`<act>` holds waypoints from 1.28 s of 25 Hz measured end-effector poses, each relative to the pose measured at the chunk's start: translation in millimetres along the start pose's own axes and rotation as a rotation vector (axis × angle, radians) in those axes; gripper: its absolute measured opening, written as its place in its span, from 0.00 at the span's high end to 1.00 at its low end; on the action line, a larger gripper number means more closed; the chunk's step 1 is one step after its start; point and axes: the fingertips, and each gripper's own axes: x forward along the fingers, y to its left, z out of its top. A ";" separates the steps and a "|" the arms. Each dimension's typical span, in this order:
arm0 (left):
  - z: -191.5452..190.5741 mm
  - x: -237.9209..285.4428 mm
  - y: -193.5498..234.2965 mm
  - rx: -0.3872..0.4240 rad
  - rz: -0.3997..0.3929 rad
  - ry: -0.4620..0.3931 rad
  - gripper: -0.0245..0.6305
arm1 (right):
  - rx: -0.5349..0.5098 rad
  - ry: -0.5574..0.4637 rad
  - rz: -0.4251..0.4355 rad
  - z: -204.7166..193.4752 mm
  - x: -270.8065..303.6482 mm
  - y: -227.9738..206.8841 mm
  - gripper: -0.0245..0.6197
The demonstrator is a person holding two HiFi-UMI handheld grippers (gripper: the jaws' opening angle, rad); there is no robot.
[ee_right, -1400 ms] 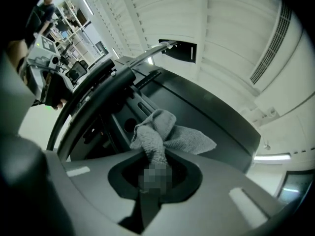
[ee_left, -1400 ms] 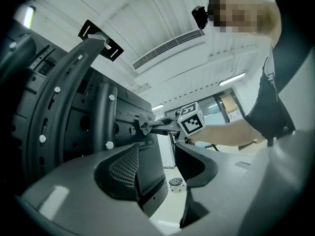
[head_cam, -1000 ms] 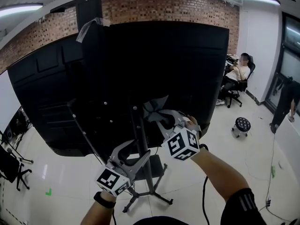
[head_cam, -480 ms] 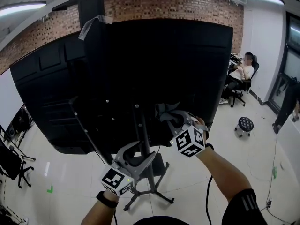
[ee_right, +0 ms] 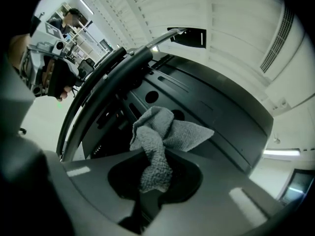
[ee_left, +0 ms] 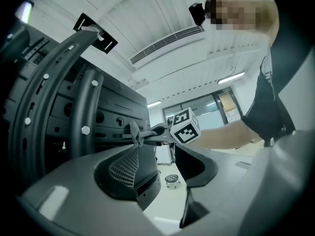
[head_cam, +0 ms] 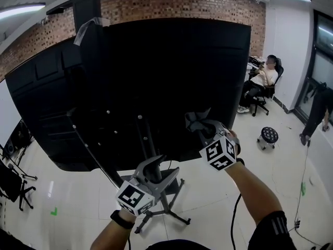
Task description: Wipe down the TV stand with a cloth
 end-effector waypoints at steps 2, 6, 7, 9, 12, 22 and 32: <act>-0.3 -1.1 -0.9 0.000 0.001 0.003 0.58 | 0.016 0.015 -0.014 -8.7 -2.5 -5.8 0.91; 1.0 -11.8 1.9 0.003 0.009 0.002 0.58 | 0.051 0.000 -0.033 -3.5 -12.3 -9.2 0.91; 1.8 -15.9 4.1 0.004 0.012 -0.002 0.58 | 0.057 -0.015 -0.034 3.6 -15.6 -7.4 0.91; 5.1 -25.3 10.0 0.005 0.021 -0.011 0.58 | 0.061 -0.048 -0.027 21.7 -21.7 -0.1 0.91; 13.4 -43.6 17.7 0.002 0.034 -0.020 0.58 | 0.057 -0.112 -0.008 57.8 -30.4 16.7 0.91; 54.6 -154.5 72.0 0.059 0.120 -0.068 0.58 | -0.060 -0.295 0.034 230.6 -44.5 93.9 0.91; 78.7 -281.3 143.7 0.089 0.234 -0.095 0.58 | -0.158 -0.400 0.126 388.2 6.7 213.6 0.91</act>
